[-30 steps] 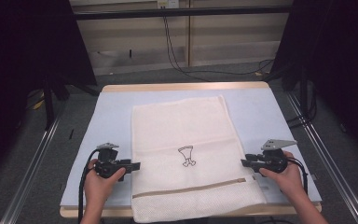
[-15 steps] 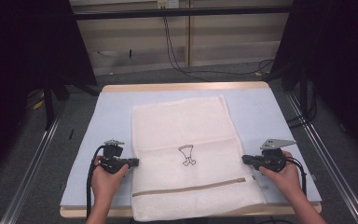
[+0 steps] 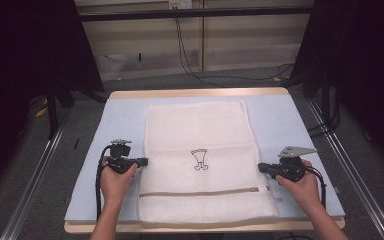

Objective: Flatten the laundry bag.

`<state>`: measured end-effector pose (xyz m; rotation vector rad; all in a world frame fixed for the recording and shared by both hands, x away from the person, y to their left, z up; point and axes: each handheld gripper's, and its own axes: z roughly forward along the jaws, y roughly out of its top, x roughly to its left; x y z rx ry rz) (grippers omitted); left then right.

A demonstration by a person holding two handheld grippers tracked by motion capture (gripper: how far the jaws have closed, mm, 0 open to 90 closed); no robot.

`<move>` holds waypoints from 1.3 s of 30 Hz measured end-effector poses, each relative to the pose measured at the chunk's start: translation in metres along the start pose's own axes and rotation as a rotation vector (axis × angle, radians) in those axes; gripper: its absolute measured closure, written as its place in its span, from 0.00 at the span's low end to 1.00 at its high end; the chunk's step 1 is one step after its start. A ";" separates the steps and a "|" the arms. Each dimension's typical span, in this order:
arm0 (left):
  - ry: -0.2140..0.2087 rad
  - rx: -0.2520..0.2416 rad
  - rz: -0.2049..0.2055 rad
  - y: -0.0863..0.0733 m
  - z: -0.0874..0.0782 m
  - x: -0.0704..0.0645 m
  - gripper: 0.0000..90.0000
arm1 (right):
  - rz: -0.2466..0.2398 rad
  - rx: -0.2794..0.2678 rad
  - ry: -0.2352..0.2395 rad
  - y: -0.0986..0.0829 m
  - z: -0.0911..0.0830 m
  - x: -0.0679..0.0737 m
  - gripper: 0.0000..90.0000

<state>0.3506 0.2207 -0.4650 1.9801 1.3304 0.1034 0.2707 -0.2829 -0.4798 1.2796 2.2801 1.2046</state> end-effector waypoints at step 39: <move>0.060 0.039 -0.020 -0.021 -0.010 -0.010 0.96 | 0.037 0.036 0.032 -0.005 0.000 0.011 1.00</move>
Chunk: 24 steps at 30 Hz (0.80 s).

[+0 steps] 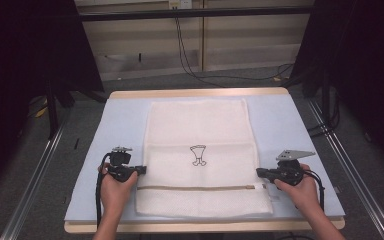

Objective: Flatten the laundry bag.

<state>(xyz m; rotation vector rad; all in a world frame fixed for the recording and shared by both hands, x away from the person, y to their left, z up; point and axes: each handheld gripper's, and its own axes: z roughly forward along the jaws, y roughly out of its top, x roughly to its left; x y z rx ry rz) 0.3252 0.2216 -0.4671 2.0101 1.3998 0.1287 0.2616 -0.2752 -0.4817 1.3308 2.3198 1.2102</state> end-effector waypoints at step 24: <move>0.048 -0.032 -0.040 0.005 -0.024 0.000 0.75 | -0.109 -0.068 -0.013 0.002 -0.005 0.011 0.86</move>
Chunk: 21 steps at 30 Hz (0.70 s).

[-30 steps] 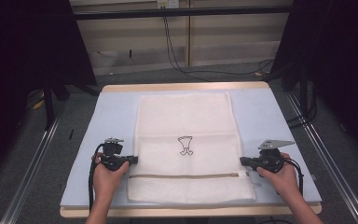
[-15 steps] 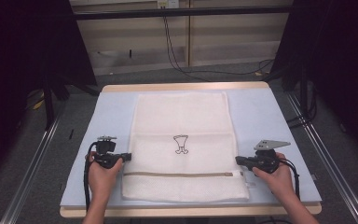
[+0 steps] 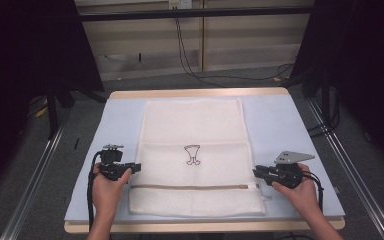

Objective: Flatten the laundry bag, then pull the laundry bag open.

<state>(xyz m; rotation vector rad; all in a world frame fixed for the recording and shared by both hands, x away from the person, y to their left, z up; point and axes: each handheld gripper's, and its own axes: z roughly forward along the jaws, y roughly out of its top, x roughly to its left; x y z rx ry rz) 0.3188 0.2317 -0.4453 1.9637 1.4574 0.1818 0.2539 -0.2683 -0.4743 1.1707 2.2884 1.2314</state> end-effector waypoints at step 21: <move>-0.199 0.044 0.034 0.007 0.006 -0.048 0.58 | -0.042 -0.038 0.035 0.001 -0.012 0.005 1.00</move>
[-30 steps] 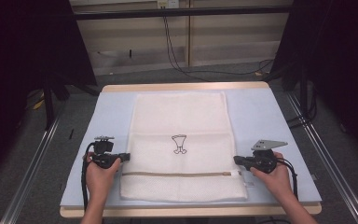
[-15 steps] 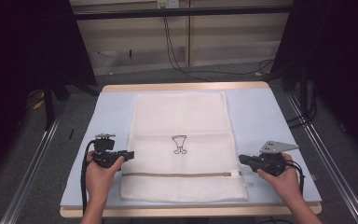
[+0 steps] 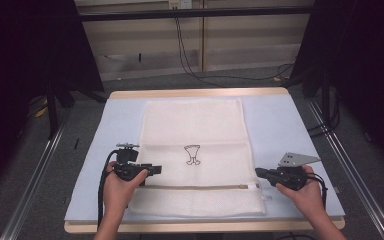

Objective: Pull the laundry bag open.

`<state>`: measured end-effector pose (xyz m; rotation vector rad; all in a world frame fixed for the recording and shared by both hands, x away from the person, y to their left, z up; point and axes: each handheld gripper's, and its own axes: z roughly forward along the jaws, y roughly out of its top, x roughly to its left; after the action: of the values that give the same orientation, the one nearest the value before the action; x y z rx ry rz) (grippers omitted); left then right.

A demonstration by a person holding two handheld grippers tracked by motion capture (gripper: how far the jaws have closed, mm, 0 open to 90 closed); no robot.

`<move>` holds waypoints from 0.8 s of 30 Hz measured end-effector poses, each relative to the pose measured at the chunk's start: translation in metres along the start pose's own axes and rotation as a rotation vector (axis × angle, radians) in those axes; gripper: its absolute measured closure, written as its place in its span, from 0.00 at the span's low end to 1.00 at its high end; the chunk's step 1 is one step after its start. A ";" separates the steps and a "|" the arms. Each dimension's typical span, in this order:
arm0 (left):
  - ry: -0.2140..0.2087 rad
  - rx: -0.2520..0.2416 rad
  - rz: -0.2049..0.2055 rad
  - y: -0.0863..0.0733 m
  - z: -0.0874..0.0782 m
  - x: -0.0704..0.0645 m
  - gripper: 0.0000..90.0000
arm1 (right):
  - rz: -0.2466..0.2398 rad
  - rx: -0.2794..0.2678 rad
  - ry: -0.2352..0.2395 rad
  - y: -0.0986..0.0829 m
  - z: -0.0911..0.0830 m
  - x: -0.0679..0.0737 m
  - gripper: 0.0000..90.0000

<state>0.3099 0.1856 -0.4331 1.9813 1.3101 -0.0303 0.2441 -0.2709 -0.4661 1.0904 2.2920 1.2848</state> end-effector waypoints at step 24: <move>-0.181 0.090 0.071 0.013 0.050 -0.070 0.58 | -0.038 0.023 0.015 -0.003 -0.004 0.010 1.00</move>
<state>0.3047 0.0986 -0.4335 2.0476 1.1395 -0.2331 0.2336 -0.2673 -0.4653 1.0434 2.3328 1.2597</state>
